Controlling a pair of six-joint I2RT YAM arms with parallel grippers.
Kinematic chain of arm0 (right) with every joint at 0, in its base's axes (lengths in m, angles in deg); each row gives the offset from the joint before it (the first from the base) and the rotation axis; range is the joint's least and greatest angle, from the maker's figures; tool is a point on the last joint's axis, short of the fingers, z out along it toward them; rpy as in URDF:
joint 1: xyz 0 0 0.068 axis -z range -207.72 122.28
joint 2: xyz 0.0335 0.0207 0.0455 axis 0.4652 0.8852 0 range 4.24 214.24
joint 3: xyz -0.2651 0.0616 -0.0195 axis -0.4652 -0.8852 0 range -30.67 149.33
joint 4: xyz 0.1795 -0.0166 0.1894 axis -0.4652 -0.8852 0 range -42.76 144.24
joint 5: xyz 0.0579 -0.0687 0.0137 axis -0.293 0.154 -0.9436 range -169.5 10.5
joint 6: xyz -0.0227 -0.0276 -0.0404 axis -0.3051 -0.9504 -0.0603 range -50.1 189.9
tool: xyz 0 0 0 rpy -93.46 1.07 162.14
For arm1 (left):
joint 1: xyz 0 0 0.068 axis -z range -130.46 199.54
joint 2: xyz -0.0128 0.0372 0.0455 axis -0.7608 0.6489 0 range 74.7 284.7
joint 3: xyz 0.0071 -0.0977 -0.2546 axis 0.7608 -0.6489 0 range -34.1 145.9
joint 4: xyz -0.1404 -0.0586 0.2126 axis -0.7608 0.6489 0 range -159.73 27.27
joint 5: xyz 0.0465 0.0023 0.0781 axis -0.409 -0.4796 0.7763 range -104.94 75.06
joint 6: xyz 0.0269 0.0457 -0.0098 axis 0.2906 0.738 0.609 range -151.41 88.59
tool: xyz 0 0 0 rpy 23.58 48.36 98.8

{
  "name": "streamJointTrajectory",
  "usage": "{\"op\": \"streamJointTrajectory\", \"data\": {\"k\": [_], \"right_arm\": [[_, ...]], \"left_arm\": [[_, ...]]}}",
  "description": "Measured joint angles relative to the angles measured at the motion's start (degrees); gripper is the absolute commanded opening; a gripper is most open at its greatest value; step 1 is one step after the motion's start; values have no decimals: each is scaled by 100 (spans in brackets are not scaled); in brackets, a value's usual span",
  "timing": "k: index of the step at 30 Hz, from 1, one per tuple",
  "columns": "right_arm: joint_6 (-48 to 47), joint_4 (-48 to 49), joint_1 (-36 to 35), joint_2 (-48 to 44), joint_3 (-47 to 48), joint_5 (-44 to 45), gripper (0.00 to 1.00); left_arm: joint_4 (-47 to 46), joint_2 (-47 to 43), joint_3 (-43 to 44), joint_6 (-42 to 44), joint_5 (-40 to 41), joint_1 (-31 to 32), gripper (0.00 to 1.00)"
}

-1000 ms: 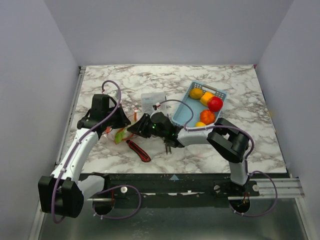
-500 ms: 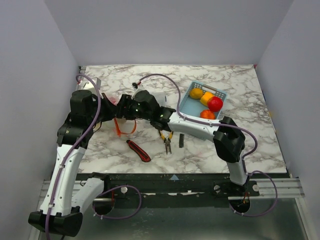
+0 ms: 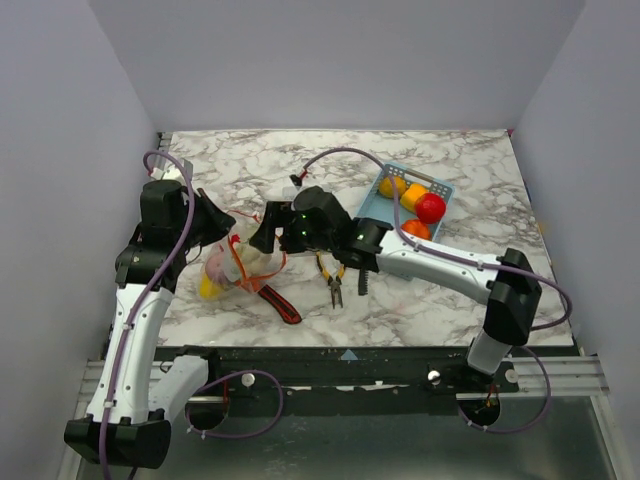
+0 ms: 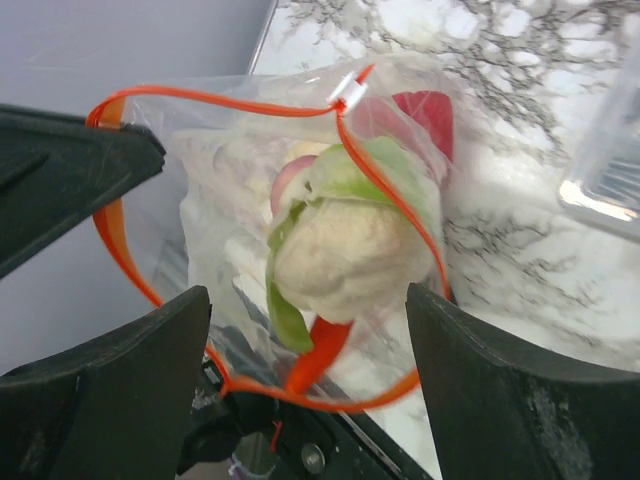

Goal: Place the food in the zip-top bag and seal the zipper
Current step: Adjust the fake vegetable in the zipper food storage bag, then adjust the zipper food storage bag at the center of the board.

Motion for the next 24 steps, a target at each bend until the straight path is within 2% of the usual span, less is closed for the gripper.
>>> {"op": "streamJointTrajectory", "data": {"k": [7, 12, 15, 18, 22, 24], "right_arm": [[-173, -413, -9, -831, -514, 695, 82], [-125, -417, -11, -723, -769, 743, 71], [-35, -369, -26, -555, -962, 686, 61], [9, -240, -57, -299, -999, 664, 42], [-35, -118, -72, 101, -719, 584, 2], [-83, -136, -79, 369, -313, 560, 0]], "left_arm": [[0, -2, 0, 2, -111, -37, 0], [0, -2, 0, 9, -199, -37, 0], [2, -4, 0, 22, -232, -37, 0], [2, -11, 0, 33, -240, -37, 0], [2, -59, 0, 55, -238, -37, 0], [4, -90, 0, 92, -219, -48, 0]]}}
